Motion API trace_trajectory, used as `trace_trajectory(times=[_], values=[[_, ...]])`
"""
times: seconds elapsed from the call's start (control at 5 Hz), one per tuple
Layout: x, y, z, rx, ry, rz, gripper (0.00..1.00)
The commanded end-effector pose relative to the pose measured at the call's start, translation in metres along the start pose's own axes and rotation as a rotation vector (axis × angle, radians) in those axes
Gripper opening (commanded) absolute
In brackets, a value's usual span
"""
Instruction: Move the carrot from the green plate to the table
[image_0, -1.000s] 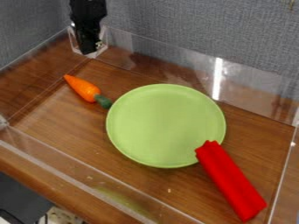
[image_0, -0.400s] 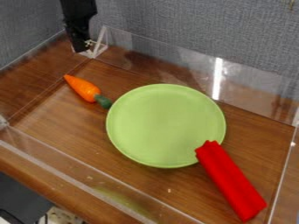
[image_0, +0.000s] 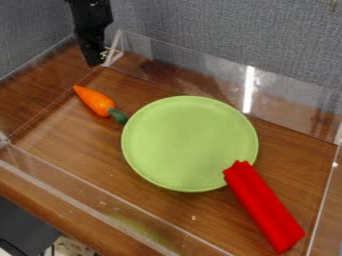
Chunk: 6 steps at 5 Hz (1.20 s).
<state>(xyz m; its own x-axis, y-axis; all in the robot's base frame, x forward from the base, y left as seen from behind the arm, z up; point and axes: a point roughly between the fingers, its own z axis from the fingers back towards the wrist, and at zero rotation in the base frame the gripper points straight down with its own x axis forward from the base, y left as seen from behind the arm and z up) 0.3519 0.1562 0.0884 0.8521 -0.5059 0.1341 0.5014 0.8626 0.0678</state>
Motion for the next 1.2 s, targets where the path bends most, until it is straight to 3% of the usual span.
trace_trajectory(times=[0.0, 0.2, 0.6, 0.8, 1.0], values=[[0.006, -0.002, 0.027, 0.065, -0.026, -0.063, 0.0], [0.007, -0.014, 0.033, 0.067, -0.02, -0.116, 0.0], [0.001, 0.0, 0.029, 0.057, -0.024, -0.139, 0.0], [0.006, 0.007, 0.019, 0.053, -0.035, -0.145, 0.0], [0.011, 0.001, 0.02, 0.051, -0.028, -0.145, 0.0]])
